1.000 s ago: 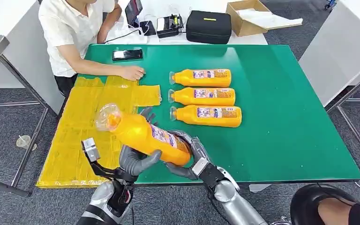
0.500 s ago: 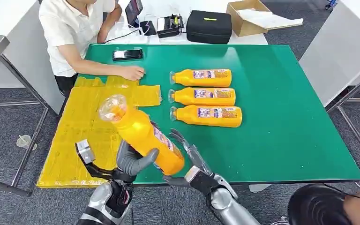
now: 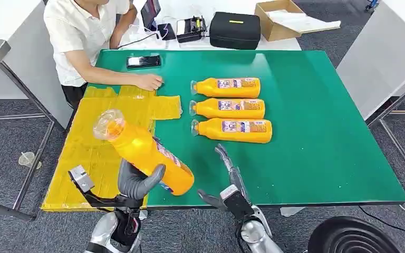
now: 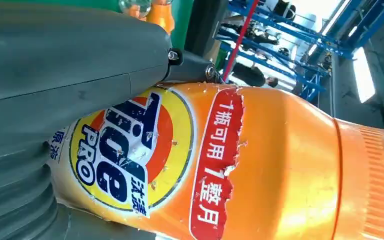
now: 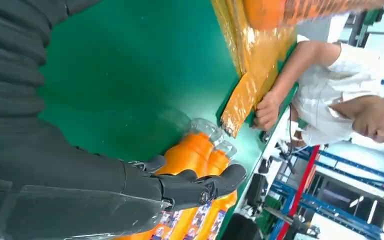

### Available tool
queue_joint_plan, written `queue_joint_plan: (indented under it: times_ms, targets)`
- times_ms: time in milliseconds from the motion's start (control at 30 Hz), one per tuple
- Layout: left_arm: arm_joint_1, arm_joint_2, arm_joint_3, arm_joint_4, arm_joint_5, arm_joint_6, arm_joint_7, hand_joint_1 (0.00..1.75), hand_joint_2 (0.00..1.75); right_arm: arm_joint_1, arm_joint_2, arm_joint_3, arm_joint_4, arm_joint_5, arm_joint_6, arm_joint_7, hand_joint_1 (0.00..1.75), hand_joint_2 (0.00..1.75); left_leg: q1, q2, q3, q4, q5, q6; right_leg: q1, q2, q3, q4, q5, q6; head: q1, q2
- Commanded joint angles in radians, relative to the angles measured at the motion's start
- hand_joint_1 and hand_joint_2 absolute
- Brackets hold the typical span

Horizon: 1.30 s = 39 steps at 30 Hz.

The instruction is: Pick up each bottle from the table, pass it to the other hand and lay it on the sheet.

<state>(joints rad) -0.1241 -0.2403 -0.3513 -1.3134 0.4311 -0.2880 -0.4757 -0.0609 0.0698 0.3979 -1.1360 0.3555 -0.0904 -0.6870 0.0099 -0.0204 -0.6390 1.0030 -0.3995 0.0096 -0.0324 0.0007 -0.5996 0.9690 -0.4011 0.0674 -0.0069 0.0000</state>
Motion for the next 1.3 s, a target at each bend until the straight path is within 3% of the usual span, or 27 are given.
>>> queue_joint_plan:
  times_ms: [33, 167, 200, 233, 267, 333, 367, 433, 567, 800, 900, 967, 1133, 1300]
  targets:
    - [-0.001, 0.037, 0.007, -0.027, -0.104, 0.097, -0.025, 1.75, 1.75, 0.014, 0.026, -0.077, -0.022, 0.059, -0.148, -0.003, 0.00, 1.75, 0.000, 0.002, 0.003, 0.000, -0.001, 0.000, 0.001, 0.001, 0.003, 0.000, -0.001, -0.003, 0.000, 0.000]
    - [0.001, 0.086, -0.003, -0.051, -0.343, 0.313, -0.011, 1.75, 1.75, 0.040, 0.057, -0.195, -0.118, 0.024, -0.307, -0.011, 0.00, 1.75, 0.000, 0.002, 0.002, 0.000, -0.001, 0.000, 0.000, 0.001, 0.002, 0.000, -0.001, -0.003, 0.000, 0.000]
    - [-0.012, 0.105, -0.017, -0.044, -0.432, 0.386, -0.006, 1.75, 1.75, 0.050, 0.042, -0.190, -0.173, 0.009, -0.360, -0.011, 0.00, 1.75, 0.001, 0.004, 0.008, 0.001, -0.005, -0.001, 0.002, 0.002, 0.007, 0.001, -0.004, -0.006, 0.000, 0.000]
    - [-0.019, 0.116, -0.024, -0.040, -0.477, 0.423, -0.005, 1.75, 1.75, 0.051, 0.025, -0.173, -0.181, 0.009, -0.399, -0.011, 0.00, 1.75, 0.000, 0.002, 0.003, 0.000, -0.001, 0.000, 0.000, 0.001, 0.002, 0.000, -0.001, -0.003, 0.000, 0.000]
    - [-0.043, 0.140, -0.041, -0.031, -0.576, 0.487, 0.009, 1.75, 1.75, 0.050, -0.008, -0.132, -0.215, 0.037, -0.527, -0.011, 0.00, 1.75, 0.000, 0.003, 0.005, 0.001, -0.003, -0.001, 0.001, 0.001, 0.005, 0.001, -0.003, -0.005, 0.000, 0.000]
    - [-0.077, 0.172, -0.066, -0.013, -0.790, 0.595, 0.078, 1.75, 1.75, 0.051, -0.034, -0.097, -0.261, -0.012, -0.594, -0.011, 0.00, 1.75, 0.000, 0.001, 0.003, 0.000, -0.001, 0.000, 0.001, -0.001, 0.002, 0.000, -0.001, -0.003, 0.000, 0.000]
    - [-0.095, 0.188, -0.074, 0.007, -0.907, 0.622, 0.138, 1.75, 1.75, 0.062, -0.018, -0.134, -0.298, 0.020, -0.608, -0.011, 0.00, 1.75, 0.002, 0.003, 0.008, 0.002, -0.005, -0.001, 0.003, 0.000, 0.008, 0.001, -0.004, -0.007, 0.000, 0.000]
    - [-0.137, 0.213, -0.080, 0.064, -1.060, 0.642, 0.210, 1.75, 1.75, 0.075, 0.004, -0.186, -0.347, 0.058, -0.608, -0.011, 0.00, 1.75, 0.000, 0.000, 0.002, 0.000, -0.001, 0.000, 0.001, -0.001, 0.001, 0.001, -0.001, -0.003, 0.000, 0.000]
    - [-0.231, 0.244, -0.081, 0.229, -1.258, 0.608, 0.323, 1.75, 1.75, 0.068, 0.014, -0.228, -0.387, 0.056, -0.608, -0.011, 0.00, 1.75, 0.000, 0.000, 0.003, 0.000, 0.000, -0.001, 0.001, -0.002, 0.002, 0.000, -0.001, -0.004, 0.000, 0.000]
    - [-0.460, 0.284, -0.023, 0.639, -1.391, 0.608, 0.320, 1.75, 1.75, 0.024, -0.032, -0.176, -0.323, -0.099, -0.604, -0.011, 0.00, 1.75, 0.001, 0.001, 0.004, -0.001, 0.001, 0.000, 0.001, -0.002, 0.002, -0.001, 0.000, -0.003, 0.000, 0.000]
    - [-0.483, 0.309, 0.005, 0.669, -1.408, 0.614, 0.324, 1.75, 1.75, 0.029, -0.044, -0.144, -0.291, -0.108, -0.605, -0.011, 0.00, 1.75, 0.001, 0.004, 0.003, 0.000, 0.001, 0.000, 0.001, 0.002, 0.001, 0.000, 0.001, -0.003, 0.000, 0.000]
    - [-0.514, 0.340, -0.036, 0.728, -1.481, 0.542, 0.356, 1.75, 1.75, 0.028, -0.050, -0.145, -0.288, -0.138, -0.592, -0.011, 0.00, 1.75, 0.002, 0.004, 0.004, 0.000, 0.000, 0.000, 0.002, 0.001, 0.003, 0.000, 0.000, -0.004, 0.000, 0.000]
    - [-0.560, 0.353, -0.082, 0.887, -1.583, 0.545, 0.358, 1.75, 1.75, 0.024, -0.054, -0.130, -0.263, -0.159, -0.577, -0.011, 0.00, 1.75, 0.002, 0.005, 0.006, 0.000, -0.001, 0.000, 0.002, 0.001, 0.005, 0.000, -0.001, -0.004, 0.000, 0.000]
    - [-0.554, 0.365, -0.077, 0.897, -1.579, 0.559, 0.343, 1.75, 1.75, 0.029, -0.052, -0.124, -0.266, -0.156, -0.582, -0.011, 0.00, 1.75, 0.001, 0.006, 0.005, 0.000, -0.001, 0.000, 0.002, 0.003, 0.004, 0.000, 0.000, -0.004, 0.000, 0.000]
